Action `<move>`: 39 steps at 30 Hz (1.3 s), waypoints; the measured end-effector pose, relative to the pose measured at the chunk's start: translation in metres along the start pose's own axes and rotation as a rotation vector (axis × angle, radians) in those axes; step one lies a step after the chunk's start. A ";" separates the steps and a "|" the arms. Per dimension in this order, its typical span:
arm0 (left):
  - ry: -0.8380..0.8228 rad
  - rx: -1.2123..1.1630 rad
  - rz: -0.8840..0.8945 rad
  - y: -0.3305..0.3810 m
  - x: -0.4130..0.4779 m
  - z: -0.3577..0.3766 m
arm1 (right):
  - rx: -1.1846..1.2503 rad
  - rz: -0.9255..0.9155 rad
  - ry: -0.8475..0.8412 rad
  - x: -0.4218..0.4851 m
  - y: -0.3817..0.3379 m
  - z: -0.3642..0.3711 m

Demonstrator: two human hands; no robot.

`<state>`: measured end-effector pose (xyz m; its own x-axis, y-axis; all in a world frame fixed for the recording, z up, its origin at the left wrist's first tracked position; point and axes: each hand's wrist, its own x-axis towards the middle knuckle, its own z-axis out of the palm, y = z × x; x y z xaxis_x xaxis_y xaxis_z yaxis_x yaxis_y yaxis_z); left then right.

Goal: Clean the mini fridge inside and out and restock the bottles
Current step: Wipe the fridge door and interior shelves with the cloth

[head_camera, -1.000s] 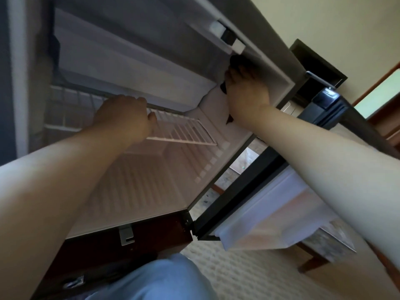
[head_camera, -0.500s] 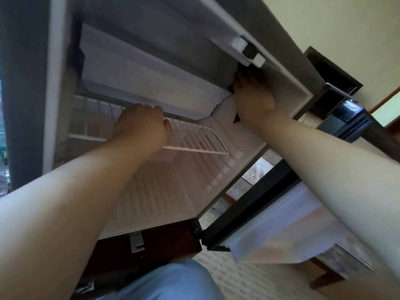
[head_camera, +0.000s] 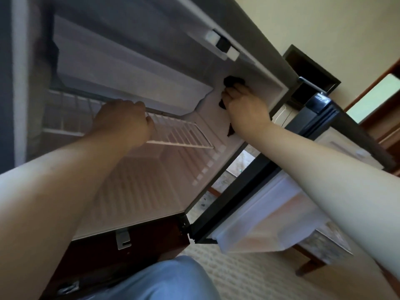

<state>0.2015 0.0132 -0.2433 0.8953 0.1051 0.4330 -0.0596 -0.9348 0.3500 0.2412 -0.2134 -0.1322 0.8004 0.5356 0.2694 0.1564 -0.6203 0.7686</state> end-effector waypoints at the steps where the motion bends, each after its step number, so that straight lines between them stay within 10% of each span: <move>1: 0.006 -0.003 0.002 -0.001 0.000 0.001 | 0.005 0.004 -0.001 0.002 -0.005 0.003; 10: 0.011 0.003 0.016 -0.002 0.002 0.003 | -0.009 -0.021 -0.143 0.002 -0.064 0.040; 24: 0.107 -0.046 -0.019 0.003 0.001 0.013 | 0.081 -0.103 0.163 0.013 -0.050 0.054; 30: 0.110 -0.055 -0.012 0.001 0.001 0.013 | 0.083 -0.051 -0.069 0.036 -0.049 0.037; 39: 0.130 -0.059 -0.017 0.002 -0.001 0.014 | 0.701 0.041 0.584 0.039 -0.052 0.027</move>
<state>0.2070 0.0065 -0.2542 0.8320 0.1675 0.5288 -0.0741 -0.9112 0.4052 0.2805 -0.1758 -0.1775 0.4230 0.5921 0.6859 0.6028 -0.7490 0.2749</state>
